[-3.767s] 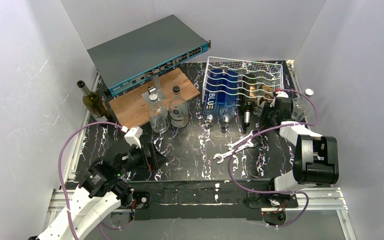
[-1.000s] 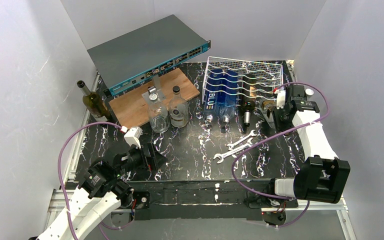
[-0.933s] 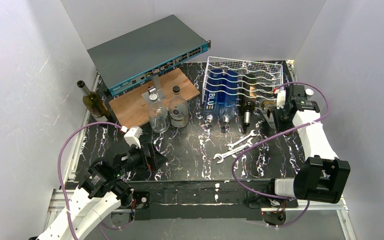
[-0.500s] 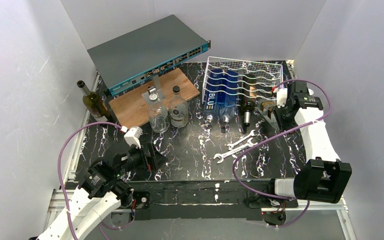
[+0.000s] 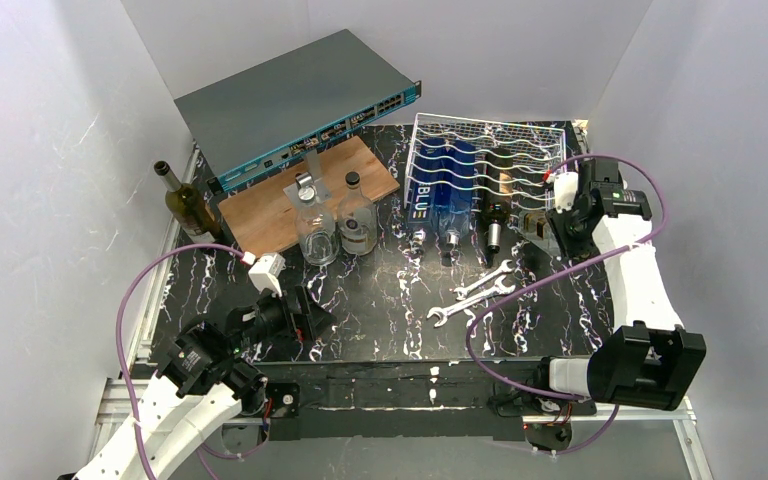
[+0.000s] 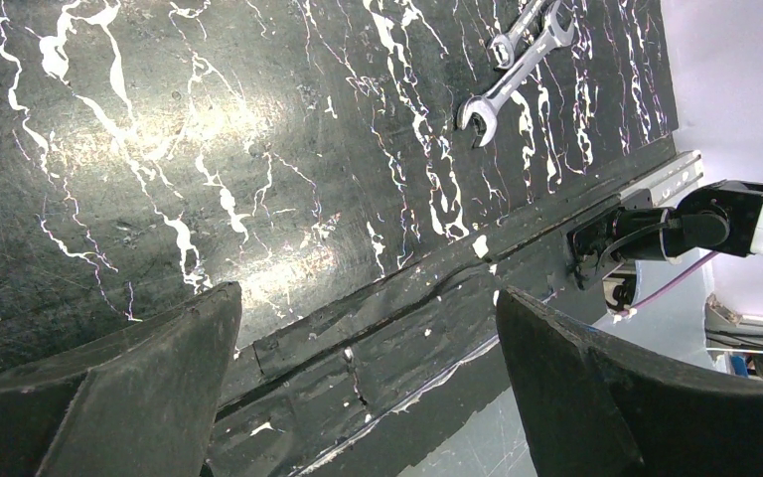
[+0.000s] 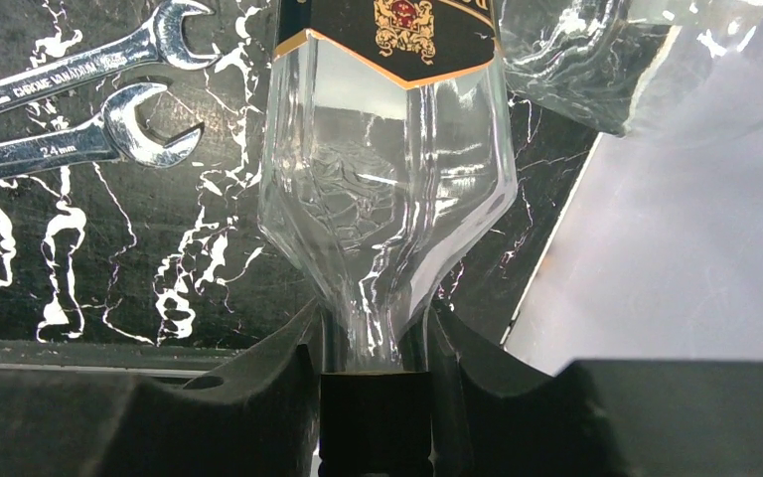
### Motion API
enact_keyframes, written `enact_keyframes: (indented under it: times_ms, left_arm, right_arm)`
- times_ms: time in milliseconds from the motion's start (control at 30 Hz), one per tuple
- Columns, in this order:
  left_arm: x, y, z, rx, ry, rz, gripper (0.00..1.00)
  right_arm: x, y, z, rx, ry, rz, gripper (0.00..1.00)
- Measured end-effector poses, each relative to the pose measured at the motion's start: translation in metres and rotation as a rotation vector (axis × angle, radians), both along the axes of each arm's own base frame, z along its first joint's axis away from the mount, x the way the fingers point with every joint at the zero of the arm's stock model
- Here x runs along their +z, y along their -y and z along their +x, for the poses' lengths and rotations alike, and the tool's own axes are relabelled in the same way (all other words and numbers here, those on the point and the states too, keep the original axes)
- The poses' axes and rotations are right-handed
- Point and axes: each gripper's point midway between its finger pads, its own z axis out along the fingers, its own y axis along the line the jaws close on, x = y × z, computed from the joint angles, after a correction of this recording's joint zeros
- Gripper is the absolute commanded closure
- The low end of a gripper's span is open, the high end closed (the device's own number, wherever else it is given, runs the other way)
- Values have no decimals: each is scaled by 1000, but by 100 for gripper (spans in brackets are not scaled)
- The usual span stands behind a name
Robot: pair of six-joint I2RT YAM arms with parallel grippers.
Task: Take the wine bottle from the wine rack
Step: Pick up the wine bottle from the wine rack.
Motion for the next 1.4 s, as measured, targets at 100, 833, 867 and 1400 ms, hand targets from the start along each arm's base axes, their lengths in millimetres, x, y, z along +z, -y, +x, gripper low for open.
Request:
enact_keyframes:
  times_ms: [100, 833, 867, 1400]
  left_arm:
    - [0, 0, 0, -1, -1, 0, 1]
    - [-1, 1, 0, -6, -5, -2, 1]
    - [-1, 2, 0, -6, -4, -2, 1]
    - [-2, 3, 1, -9, -6, -3, 1]
  right_arm:
    - [1, 0, -3, 5, -5, -5, 99]
    - [23, 3, -25, 110, -93, -38, 99]
    - [25, 3, -26, 116, -99, -39, 99]
    - [42, 6, -29, 207, -179, -72, 99]
